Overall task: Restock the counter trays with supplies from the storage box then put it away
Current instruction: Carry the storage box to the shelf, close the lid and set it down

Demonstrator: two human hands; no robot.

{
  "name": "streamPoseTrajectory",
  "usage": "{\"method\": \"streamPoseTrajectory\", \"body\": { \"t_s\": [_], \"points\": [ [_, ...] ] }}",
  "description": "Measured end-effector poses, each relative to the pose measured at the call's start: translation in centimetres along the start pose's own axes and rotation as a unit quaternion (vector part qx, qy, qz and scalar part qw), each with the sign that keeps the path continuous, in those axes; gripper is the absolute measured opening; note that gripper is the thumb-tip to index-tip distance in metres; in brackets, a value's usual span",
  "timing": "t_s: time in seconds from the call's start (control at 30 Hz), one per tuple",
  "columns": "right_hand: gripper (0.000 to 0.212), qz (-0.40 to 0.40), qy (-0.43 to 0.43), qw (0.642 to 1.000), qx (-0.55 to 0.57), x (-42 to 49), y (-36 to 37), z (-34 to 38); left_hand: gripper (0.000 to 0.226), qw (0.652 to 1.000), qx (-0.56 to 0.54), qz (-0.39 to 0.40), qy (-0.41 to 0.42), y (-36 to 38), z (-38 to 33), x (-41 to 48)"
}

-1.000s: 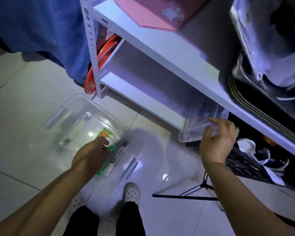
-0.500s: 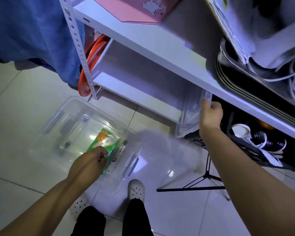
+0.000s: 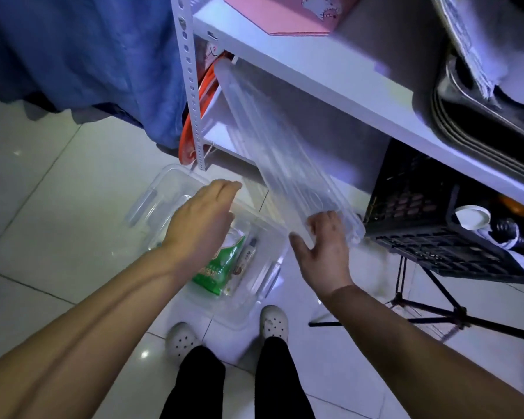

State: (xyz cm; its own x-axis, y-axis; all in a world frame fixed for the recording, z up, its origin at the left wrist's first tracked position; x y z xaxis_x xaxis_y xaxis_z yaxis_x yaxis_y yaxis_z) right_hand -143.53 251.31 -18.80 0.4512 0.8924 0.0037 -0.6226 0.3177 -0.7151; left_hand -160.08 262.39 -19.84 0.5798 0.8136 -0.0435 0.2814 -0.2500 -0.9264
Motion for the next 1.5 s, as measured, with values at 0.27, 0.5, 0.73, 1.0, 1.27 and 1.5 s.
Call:
{"method": "streamPoseTrajectory", "body": {
  "t_s": [0.27, 0.5, 0.73, 1.0, 1.27, 1.5],
  "points": [
    [0.027, 0.103, -0.026, 0.992, -0.061, -6.9, -1.3, 2.9, 0.06, 0.927, 0.216, 0.122, 0.281, 0.7, -3.5, -1.5],
    [0.026, 0.219, -0.101, 0.965, -0.107, -10.3, -0.8, 4.0, 0.04, 0.894, 0.237, 0.195, 0.325, 0.5, -4.1, -5.9],
    [0.036, 0.254, -0.067, 0.963, -0.065, -10.3, 6.9, -0.3, 0.039, 0.887, 0.287, 0.141, 0.333, 4.4, 0.5, -9.5],
    [0.019, 0.085, 0.188, 0.978, -0.012, -10.8, 9.6, -14.0, 0.026, 0.892, 0.282, 0.178, 0.306, 15.4, 5.8, -13.8],
    [0.031, 0.131, 0.331, 0.934, 0.025, -14.6, 14.6, -24.3, 0.029, 0.902, 0.277, 0.187, 0.273, 22.9, 9.4, -14.3],
    [0.047, 0.087, 0.426, 0.891, 0.128, -15.3, 20.0, -27.5, 0.034, 0.905, 0.28, 0.147, 0.285, 26.0, 10.8, -16.5]
  ]
}}
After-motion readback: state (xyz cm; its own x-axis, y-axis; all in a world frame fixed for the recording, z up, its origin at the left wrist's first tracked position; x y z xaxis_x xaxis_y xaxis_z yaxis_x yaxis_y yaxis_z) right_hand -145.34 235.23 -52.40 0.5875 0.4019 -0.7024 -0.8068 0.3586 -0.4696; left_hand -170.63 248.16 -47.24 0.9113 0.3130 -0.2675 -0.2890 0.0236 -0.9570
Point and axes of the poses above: each hand's wrist, its own x-axis towards the middle knuckle, its own y-axis out of the palm, z = x × y, the point moved 9 cm from there along x, towards the middle knuckle, and after that the axes turned 10 degrees about x, right-handed, at the moved point
